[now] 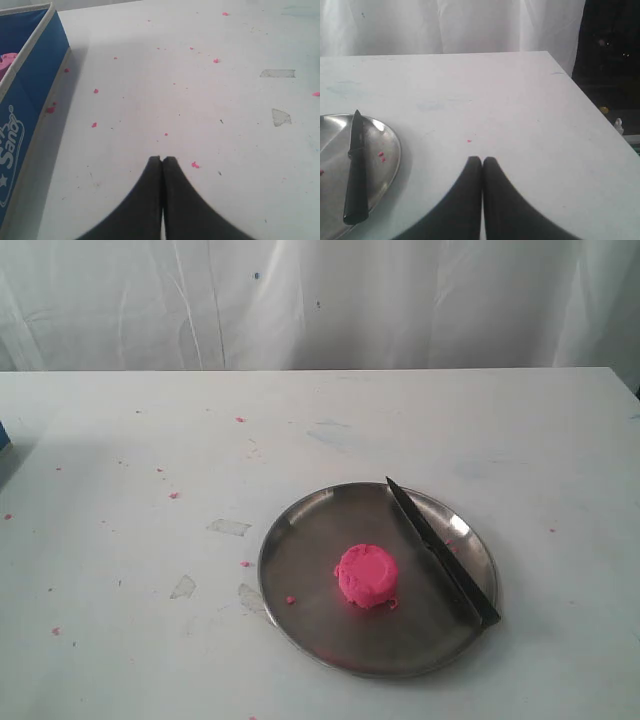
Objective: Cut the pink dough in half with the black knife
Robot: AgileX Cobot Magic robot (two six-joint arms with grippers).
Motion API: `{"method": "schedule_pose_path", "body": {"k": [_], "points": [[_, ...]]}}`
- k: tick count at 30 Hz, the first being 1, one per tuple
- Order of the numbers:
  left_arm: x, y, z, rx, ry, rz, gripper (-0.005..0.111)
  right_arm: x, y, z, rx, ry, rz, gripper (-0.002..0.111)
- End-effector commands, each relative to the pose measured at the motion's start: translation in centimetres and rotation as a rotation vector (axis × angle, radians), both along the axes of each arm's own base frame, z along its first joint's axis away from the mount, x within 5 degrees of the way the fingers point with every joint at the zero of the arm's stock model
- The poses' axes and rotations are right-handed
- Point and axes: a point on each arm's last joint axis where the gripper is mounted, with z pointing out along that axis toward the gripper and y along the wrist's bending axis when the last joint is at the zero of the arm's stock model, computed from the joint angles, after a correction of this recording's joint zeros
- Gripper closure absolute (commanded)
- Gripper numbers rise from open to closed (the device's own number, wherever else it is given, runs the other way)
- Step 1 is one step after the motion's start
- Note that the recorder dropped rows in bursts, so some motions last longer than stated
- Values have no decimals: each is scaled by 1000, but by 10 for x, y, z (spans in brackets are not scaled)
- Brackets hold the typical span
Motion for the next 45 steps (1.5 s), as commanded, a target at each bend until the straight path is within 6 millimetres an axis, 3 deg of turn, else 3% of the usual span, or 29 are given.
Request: {"method": "schedule_pose_path", "body": {"k": [1, 29, 33, 45], "points": [[0, 0, 1, 1, -9, 4, 107, 0, 0, 1, -4, -13, -5, 108], [0, 0, 1, 1, -9, 4, 107, 1, 1, 8, -8, -83, 7, 108], [0, 0, 1, 1, -9, 4, 107, 2, 2, 17, -9, -187, 25, 108], [0, 0, 1, 1, -9, 4, 107, -11, 11, 65, -13, -735, 120, 108]]}}
